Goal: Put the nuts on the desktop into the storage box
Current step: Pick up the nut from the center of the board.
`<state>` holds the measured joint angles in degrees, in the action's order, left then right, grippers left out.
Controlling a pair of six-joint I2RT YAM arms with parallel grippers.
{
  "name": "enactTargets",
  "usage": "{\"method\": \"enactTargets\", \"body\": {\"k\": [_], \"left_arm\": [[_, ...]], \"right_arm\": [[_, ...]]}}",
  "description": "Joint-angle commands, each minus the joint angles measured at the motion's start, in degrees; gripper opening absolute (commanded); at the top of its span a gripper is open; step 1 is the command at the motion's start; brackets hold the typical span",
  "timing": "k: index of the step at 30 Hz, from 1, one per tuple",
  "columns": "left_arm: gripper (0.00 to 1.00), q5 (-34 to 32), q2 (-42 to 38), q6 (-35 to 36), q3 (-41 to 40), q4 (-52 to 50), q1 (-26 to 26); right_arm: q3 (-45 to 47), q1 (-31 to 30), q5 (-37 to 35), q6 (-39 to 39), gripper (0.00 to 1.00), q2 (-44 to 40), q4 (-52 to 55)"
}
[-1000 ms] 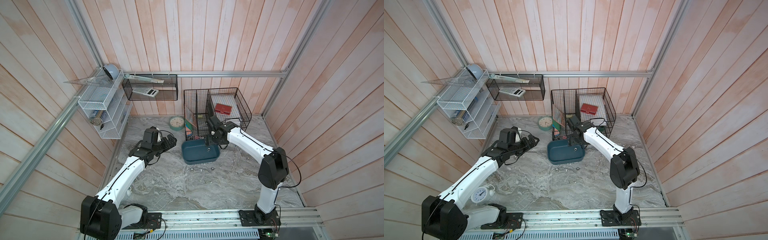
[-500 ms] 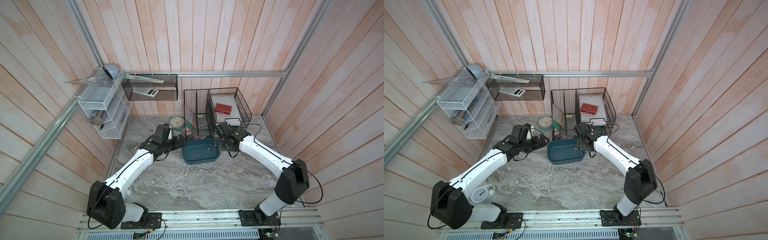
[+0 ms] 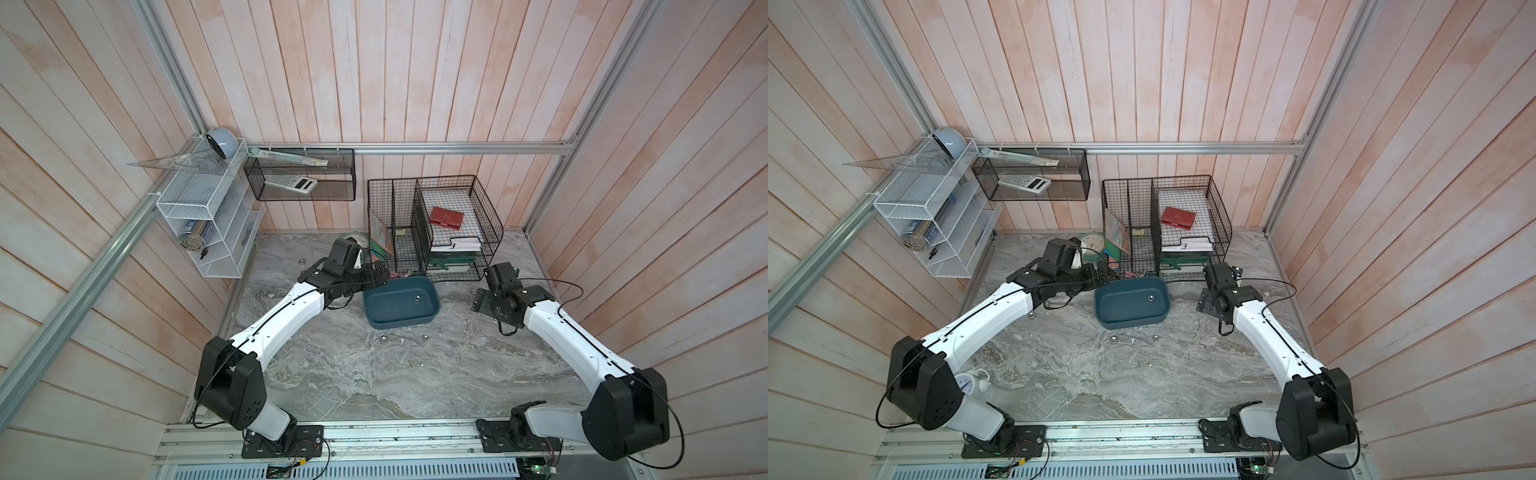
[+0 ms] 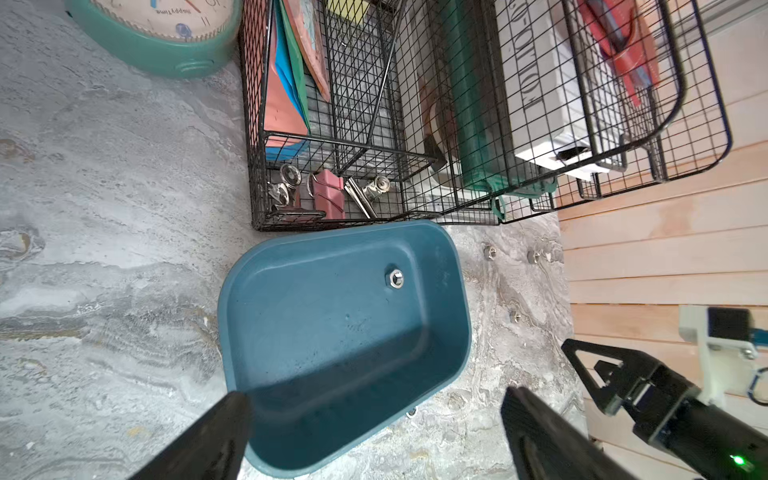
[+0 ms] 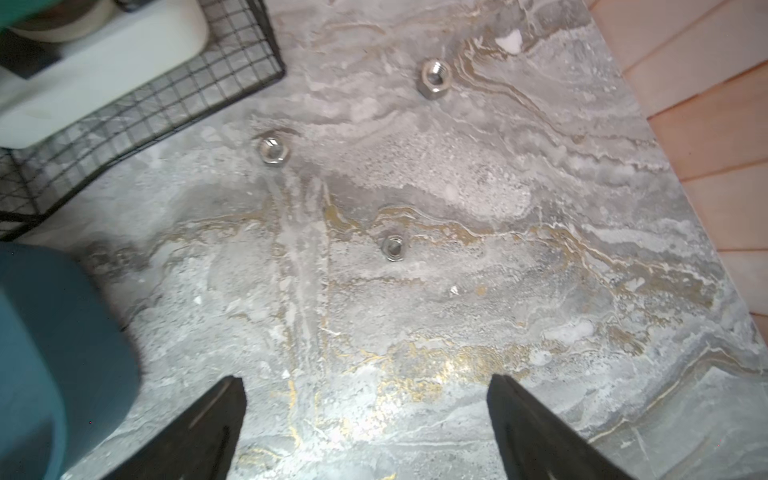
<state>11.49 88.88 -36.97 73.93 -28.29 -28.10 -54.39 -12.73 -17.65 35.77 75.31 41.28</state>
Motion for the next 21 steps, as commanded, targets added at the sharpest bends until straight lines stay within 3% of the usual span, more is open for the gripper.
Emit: {"method": "enactTargets", "body": {"k": [1,7,12,21], "left_arm": [[1.0,-0.67,1.01,1.45,1.7,-0.75,-0.25],[1.0,-0.93,1.21,1.73,2.06,-1.18,-0.29],[1.0,-1.2,1.49,1.82,2.18,-1.67,-0.3],[1.0,-1.94,1.74,1.64,2.76,-2.54,-0.72]], "right_arm": [[1.2,1.82,1.76,-1.19,0.97,1.57,-1.65],[1.05,3.58,3.57,-2.53,0.83,7.31,-2.82],[-0.42,6.25,5.66,-2.94,0.63,12.22,-4.15],[-7.53,11.3,13.97,-6.21,0.48,23.78,-2.93]]}}
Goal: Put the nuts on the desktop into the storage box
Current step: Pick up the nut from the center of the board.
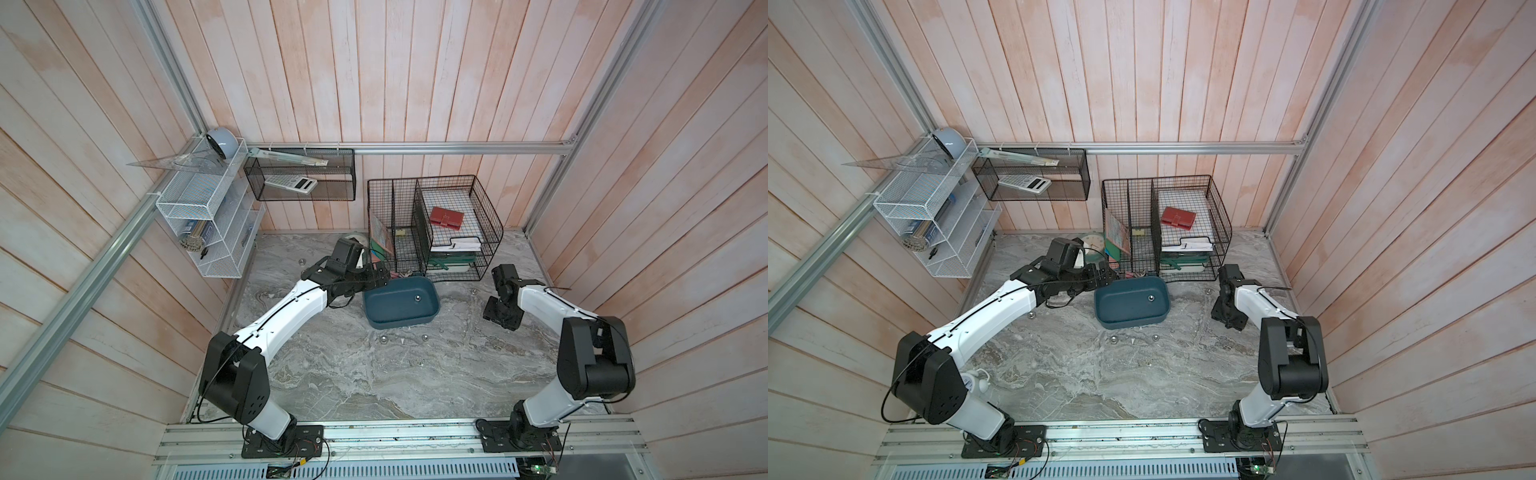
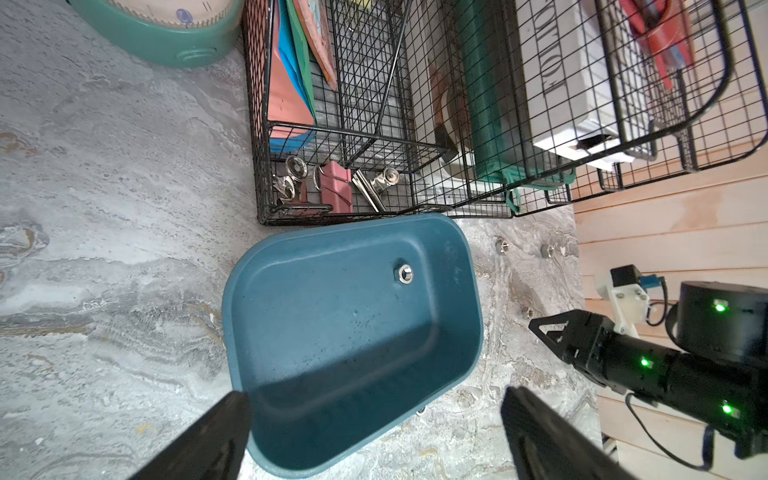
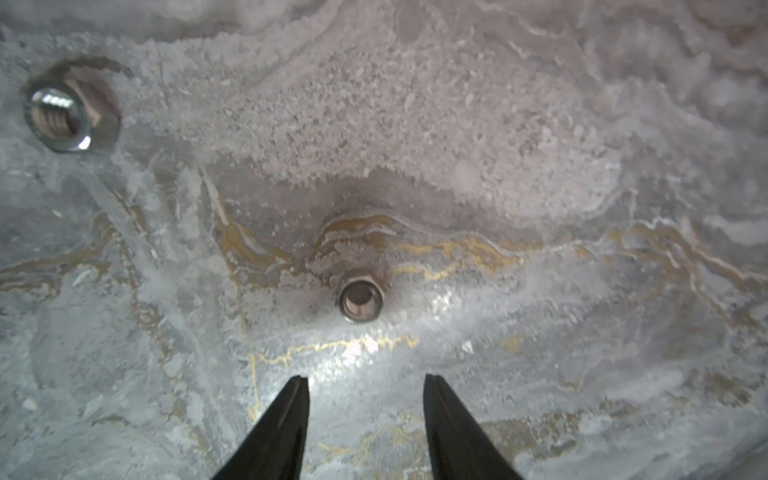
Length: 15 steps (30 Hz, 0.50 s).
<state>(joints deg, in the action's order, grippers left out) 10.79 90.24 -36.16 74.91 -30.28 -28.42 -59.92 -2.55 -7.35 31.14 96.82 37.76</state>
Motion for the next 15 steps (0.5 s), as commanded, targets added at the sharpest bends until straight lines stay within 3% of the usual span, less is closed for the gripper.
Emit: {"method": "enactTargets", "body": {"k": [1,15], "left_arm": [[1.0,-1.39,0.24,0.75,1.57,-0.64,-0.4],[1.0,-2.94,-0.67,0.21,0.73,-0.98,-0.49]], "right_arm": [[-2.33,1.38,4.12,-1.77,0.48,2.95,0.24],[-4.84,3.86,6.07,-2.48,0.42,8.63,-1.1]]}}
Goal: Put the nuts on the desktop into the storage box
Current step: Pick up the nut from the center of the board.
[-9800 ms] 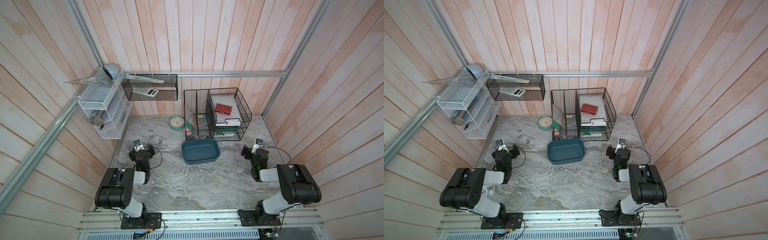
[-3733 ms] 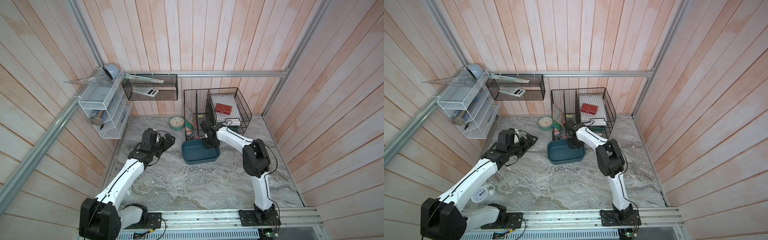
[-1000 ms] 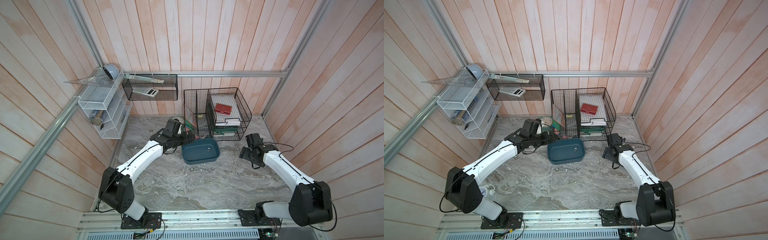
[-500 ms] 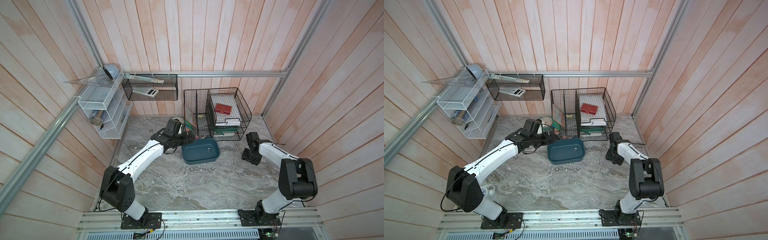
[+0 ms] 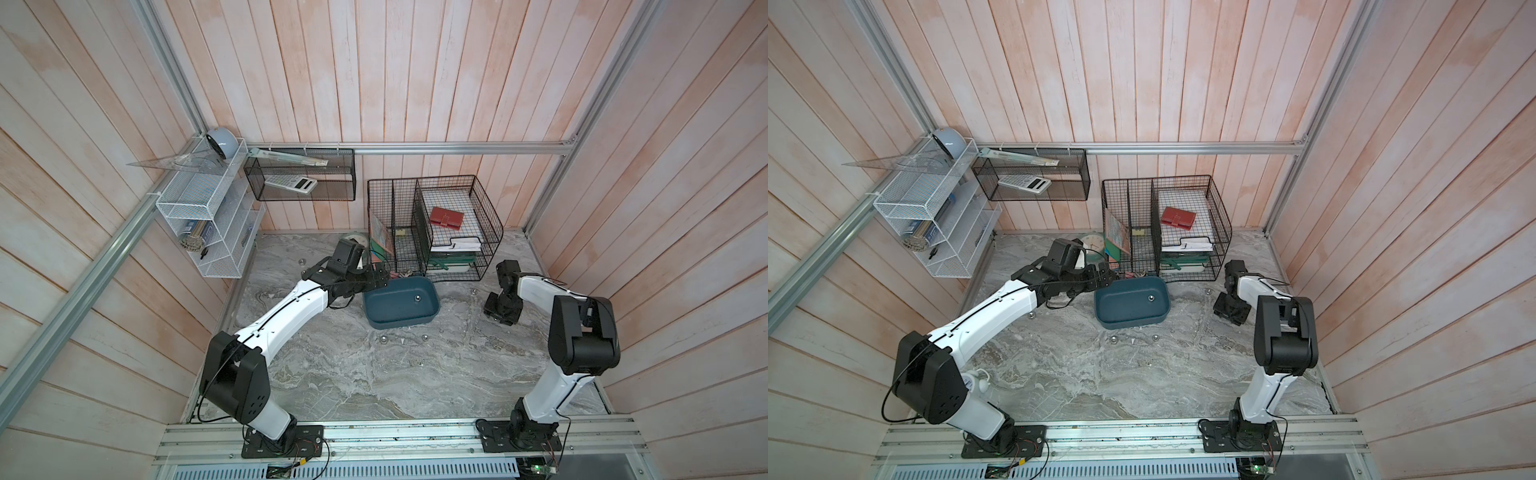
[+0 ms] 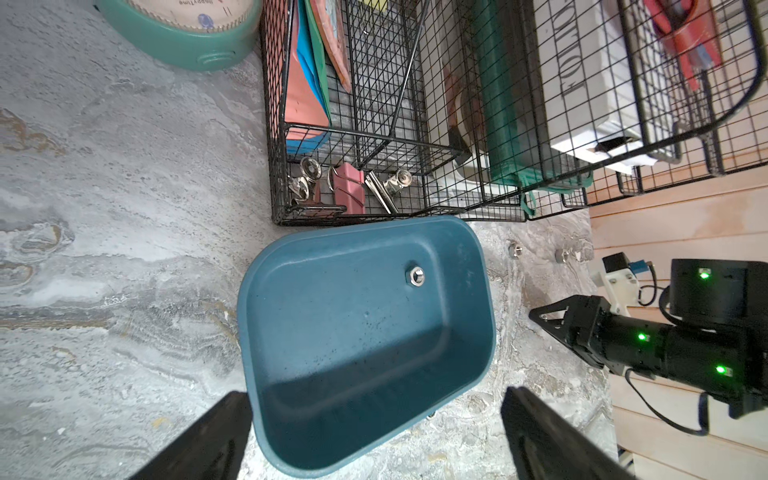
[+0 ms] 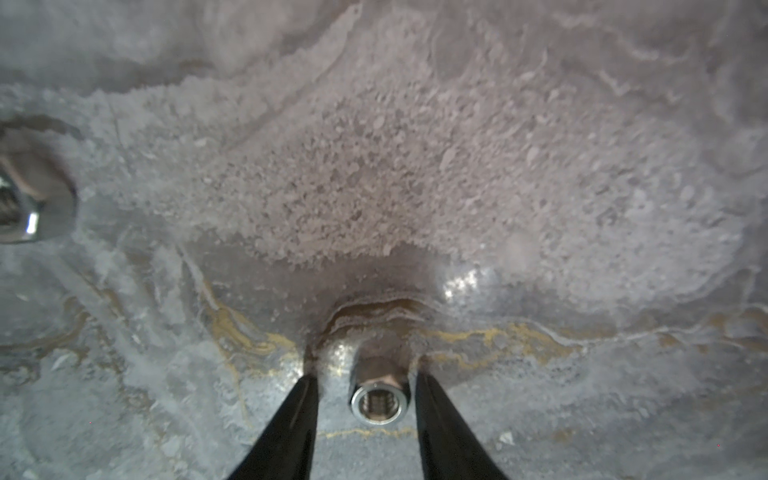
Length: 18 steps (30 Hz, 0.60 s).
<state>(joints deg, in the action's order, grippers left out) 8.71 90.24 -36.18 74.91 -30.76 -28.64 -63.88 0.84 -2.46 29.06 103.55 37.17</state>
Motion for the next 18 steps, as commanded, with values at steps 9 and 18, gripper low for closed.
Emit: {"method": "enactTargets", "body": {"k": [9,18], "left_arm": [[1.0,-0.97,-0.93,0.5,0.64,-0.65,-0.27],[1.0,-1.31,-1.36,0.48,0.35,-0.64,-0.27]], "right_arm": [[-0.22,0.47,1.85,-0.32,0.31,2.38,-0.69],[1.01,0.48,2.27,-0.89,0.15,0.61,-0.47]]}}
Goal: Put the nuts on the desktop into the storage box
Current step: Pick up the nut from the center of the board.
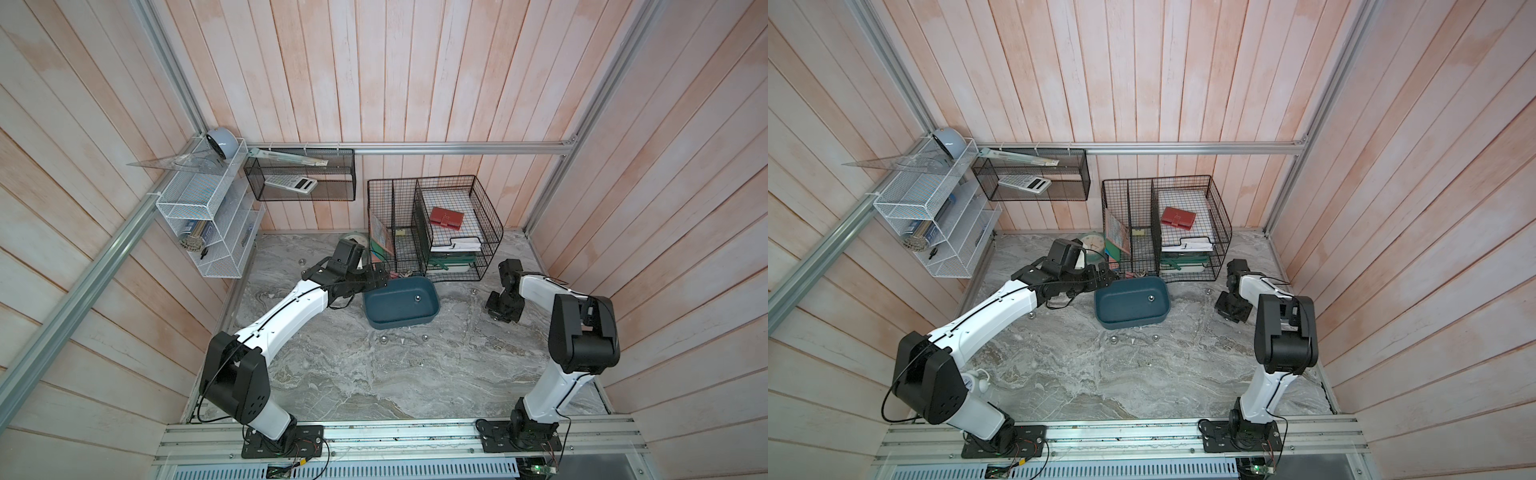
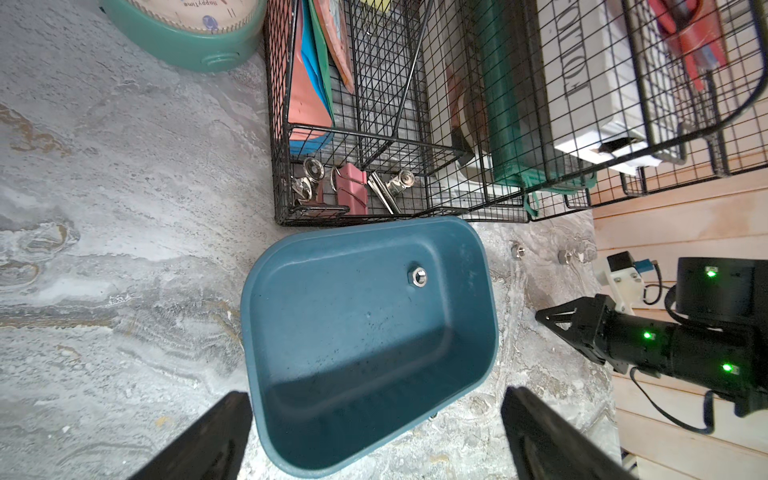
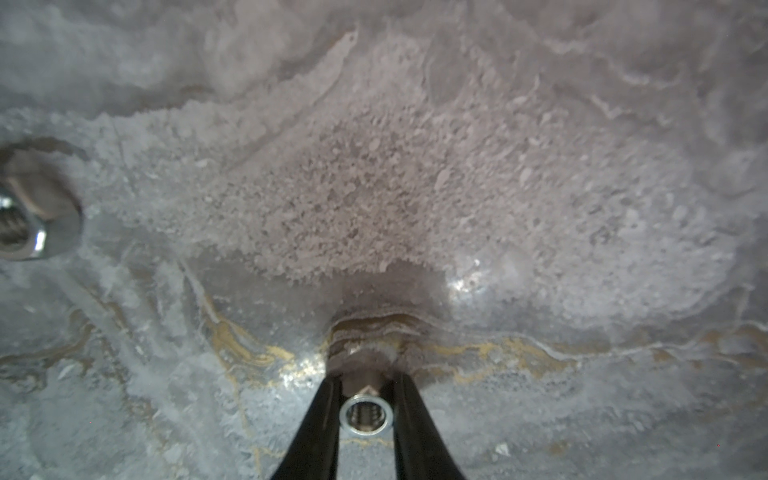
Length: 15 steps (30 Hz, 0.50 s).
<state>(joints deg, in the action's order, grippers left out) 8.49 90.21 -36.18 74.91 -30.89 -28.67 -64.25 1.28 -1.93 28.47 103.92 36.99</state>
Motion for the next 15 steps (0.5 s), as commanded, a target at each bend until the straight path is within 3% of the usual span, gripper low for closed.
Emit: {"method": "enactTargets", "body": {"k": [1,15], "left_arm": [[1.0,-1.1,-1.34,0.41,0.28,-0.54,-0.25],[1.0,-3.92,-3.43,-0.86,-1.57,0.0,-0.25]], "right_arm": [[1.47,0.06,1.66,-0.42,0.15,-0.15,-0.13],[0.52,-2.84,1.89,-1.3,0.15,-7.61,3.54]]}}
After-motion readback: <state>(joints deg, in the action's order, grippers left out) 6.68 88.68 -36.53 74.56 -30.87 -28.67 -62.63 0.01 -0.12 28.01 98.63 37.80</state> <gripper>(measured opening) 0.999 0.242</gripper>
